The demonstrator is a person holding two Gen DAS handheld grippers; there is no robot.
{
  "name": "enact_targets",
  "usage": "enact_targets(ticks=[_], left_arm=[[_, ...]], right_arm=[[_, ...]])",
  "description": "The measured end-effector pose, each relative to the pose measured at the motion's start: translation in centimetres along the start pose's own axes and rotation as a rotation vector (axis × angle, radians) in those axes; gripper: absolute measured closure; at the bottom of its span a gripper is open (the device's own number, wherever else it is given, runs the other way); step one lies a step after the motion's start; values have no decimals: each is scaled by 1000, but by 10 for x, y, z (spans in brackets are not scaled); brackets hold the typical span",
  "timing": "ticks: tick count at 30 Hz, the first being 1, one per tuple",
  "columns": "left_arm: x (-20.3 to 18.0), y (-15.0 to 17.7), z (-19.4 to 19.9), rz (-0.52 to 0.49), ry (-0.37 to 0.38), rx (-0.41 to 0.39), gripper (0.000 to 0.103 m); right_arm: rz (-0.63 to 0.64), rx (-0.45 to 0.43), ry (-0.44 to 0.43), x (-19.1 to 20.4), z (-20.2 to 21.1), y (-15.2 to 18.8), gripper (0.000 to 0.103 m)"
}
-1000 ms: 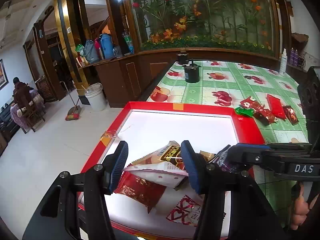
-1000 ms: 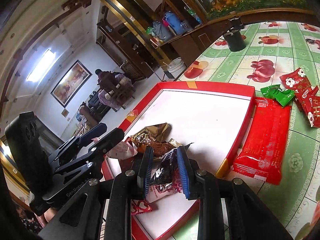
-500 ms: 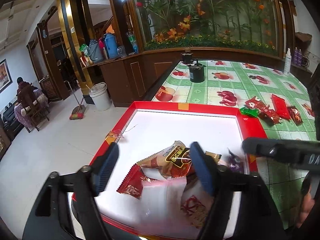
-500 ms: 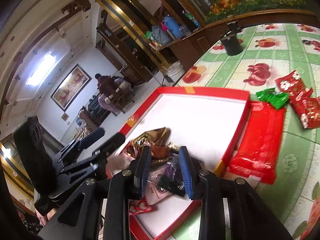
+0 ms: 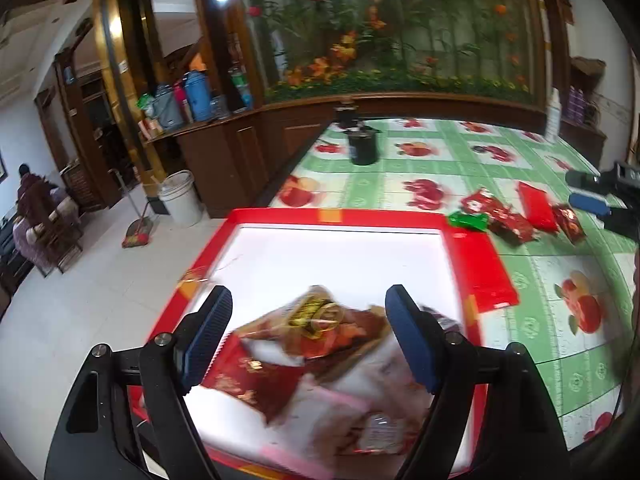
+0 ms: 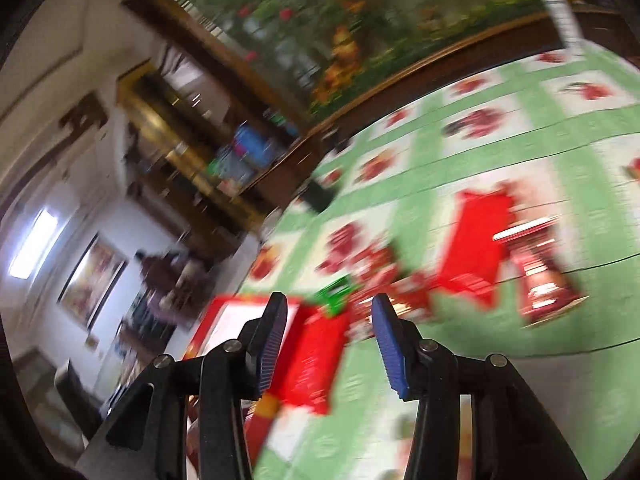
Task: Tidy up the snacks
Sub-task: 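Grasp brown chocolate packet with right tool while left tool grasps red printed packet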
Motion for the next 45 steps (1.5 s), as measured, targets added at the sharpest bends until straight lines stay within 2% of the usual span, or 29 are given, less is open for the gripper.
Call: enact_targets(ticks=[3, 6, 9, 15, 22, 24, 27, 30, 34, 37, 38, 39, 40, 41, 45], left_arm=[[-19, -4, 1, -42, 23, -1, 24], [-40, -12, 2, -84, 49, -2, 24], [-61, -20, 1, -111, 93, 5, 24], [-94, -40, -6, -176, 165, 16, 24], [-138, -59, -38, -240, 216, 91, 24], [-152, -61, -45, -261, 222, 106, 24], [-174, -70, -52, -299, 232, 94, 24], [-196, -78, -60, -345, 271, 92, 24], [-219, -76, -89, -398, 302, 187, 24], [-226, -66, -104, -400, 340, 249, 24], [-227, -64, -104, -397, 348, 250, 32], [-228, -63, -105, -388, 363, 253, 49], [-228, -63, -105, -370, 395, 266, 56], [-229, -63, -107, -356, 406, 278, 71], [-227, -61, -107, -314, 429, 290, 72]], right_arm=[[-68, -46, 54, -32, 17, -16, 51], [-119, -66, 116, -57, 21, -29, 51], [-136, -69, 227, -78, 18, -38, 50], [-97, 25, 358, -93, 0, -36, 50], [8, 119, 477, -90, -24, -24, 51], [65, 121, 530, -86, -28, -24, 54], [121, 121, 602, -87, -32, -24, 70], [133, 127, 604, -88, -32, -27, 71], [110, 122, 592, -94, -30, -31, 70], [94, 121, 584, -97, -29, -34, 70], [91, 122, 584, -97, -29, -34, 70], [93, 123, 588, -96, -30, -34, 70], [96, 124, 592, -96, -30, -34, 70], [98, 124, 595, -95, -31, -34, 70], [94, 126, 596, -95, -30, -33, 71]])
Point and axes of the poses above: each gripper's, at about its wrist camera, not at the fingertips, and z roughly against the way its jaws point, x to its left, y to its underside, the point moved 3 cm from there along -z, roughly the way its jaws point, and after that the axes turned 4 degrees about x, right-handed, at the moved point
